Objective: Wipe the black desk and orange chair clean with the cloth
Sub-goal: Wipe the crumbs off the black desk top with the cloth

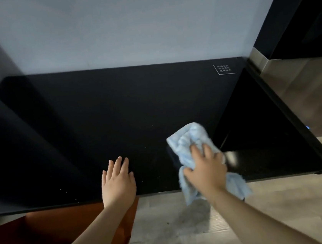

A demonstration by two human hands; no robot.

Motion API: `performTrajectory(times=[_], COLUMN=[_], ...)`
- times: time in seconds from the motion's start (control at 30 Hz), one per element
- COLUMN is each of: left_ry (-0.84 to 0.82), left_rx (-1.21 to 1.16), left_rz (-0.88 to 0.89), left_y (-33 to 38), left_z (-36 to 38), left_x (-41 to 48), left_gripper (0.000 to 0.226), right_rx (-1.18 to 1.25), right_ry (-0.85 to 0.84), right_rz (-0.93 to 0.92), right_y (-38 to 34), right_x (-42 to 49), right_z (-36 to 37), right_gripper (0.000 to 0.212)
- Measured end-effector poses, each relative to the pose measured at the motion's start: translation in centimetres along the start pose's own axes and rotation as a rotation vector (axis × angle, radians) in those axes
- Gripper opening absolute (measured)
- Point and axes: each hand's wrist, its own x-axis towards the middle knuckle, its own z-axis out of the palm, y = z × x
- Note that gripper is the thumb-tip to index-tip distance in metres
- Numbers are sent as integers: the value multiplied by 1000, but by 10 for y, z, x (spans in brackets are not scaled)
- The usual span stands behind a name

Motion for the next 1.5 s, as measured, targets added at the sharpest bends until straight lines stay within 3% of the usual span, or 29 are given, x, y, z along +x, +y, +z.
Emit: performTrajectory(times=[0.07,0.17,0.2,0.27,0.33,0.43,0.57,0.67,0.73,0.8,0.9,0.93,1.03,1.2,1.33,1.5], left_ry=[-1,7,6,-2,-13,2,95,173,221,230,121,71,-24,-115,-79,-66], left_rx=[0,-17,-28,-54,-86,-136,-150,-200,-290,-267,-123,-66,77,95,99,43], left_rz=[28,65,75,83,77,65,17,-65,-126,-112,-56,-61,-113,-201,-164,-137], left_y=[-3,-8,-10,-15,-19,-22,-26,-25,-22,-19,-21,-23,-31,-41,-46,-55], left_z=[-1,-3,-5,-9,-12,-15,-12,-9,-11,-13,-14,-15,-17,-17,-15,-17], left_x=[-4,-9,-8,-6,-3,-2,-5,-4,0,4,15,19,35,52,52,52], left_gripper=[50,48,47,45,44,44,43,42,40,39,48,54,67,81,82,63], right_rx=[72,319,434,508,385,67,101,390,646,763,555,428,177,169,121,60], right_ry=[17,-271,-308,-162,-44,-220,-243,-495,-549,-350,-6,13,-154,-137,-178,-201], right_rz=[-176,-341,-316,-187,-20,56,-331,-519,-366,-167,-8,38,215,279,132,-351], right_y=[-22,-28,-25,-13,-1,-11,-57,-71,-62,-46,-22,-15,-4,-21,-48,-98], right_x=[-22,-25,-17,9,32,32,-5,-22,-16,5,51,65,91,138,180,171], right_z=[1,-6,-13,-24,-28,-22,-5,-11,-24,-34,-38,-35,-16,4,8,15], right_gripper=[66,48,42,36,37,62,55,43,43,36,23,32,65,75,72,66])
